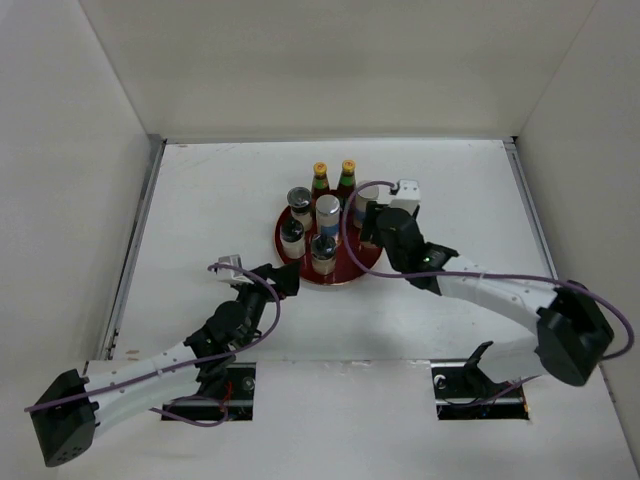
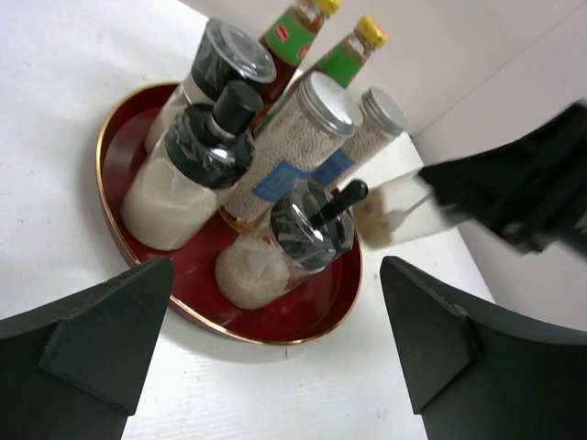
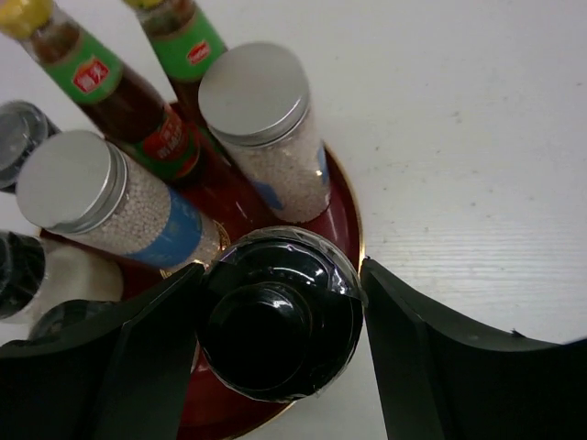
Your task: Organize the condiment bottles
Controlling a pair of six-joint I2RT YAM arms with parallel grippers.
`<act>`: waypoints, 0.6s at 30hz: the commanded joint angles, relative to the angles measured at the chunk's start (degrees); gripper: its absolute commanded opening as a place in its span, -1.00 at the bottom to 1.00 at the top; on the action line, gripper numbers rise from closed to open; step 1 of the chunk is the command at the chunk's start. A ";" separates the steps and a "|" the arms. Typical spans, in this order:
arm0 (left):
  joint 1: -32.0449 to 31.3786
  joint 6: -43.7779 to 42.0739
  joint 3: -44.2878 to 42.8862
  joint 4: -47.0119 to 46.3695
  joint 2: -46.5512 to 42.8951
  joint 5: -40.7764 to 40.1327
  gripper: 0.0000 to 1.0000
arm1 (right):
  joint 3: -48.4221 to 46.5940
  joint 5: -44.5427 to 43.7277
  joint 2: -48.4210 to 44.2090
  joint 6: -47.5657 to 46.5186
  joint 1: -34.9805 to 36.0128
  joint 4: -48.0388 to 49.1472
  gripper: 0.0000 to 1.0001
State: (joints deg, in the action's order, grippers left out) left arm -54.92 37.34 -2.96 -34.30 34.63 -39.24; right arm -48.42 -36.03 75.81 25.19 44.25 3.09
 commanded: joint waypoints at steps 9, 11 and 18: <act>2.14 1.50 2.61 8.90 -10.19 -7.95 1.00 | -9.05 -2.02 16.46 -3.13 3.34 8.33 0.21; 3.10 2.47 2.44 9.95 -10.11 -7.78 1.00 | -9.58 -2.55 17.70 -3.22 3.78 8.33 0.33; 6.70 5.45 -0.20 13.82 -3.97 -5.76 1.00 | -10.38 -3.08 14.99 -3.22 4.57 7.02 1.00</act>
State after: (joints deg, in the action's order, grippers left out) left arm -49.36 40.69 -2.96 -22.83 28.99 -45.74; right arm -56.42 -37.10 94.15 22.22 48.12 6.81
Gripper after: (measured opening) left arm 0.997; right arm 0.979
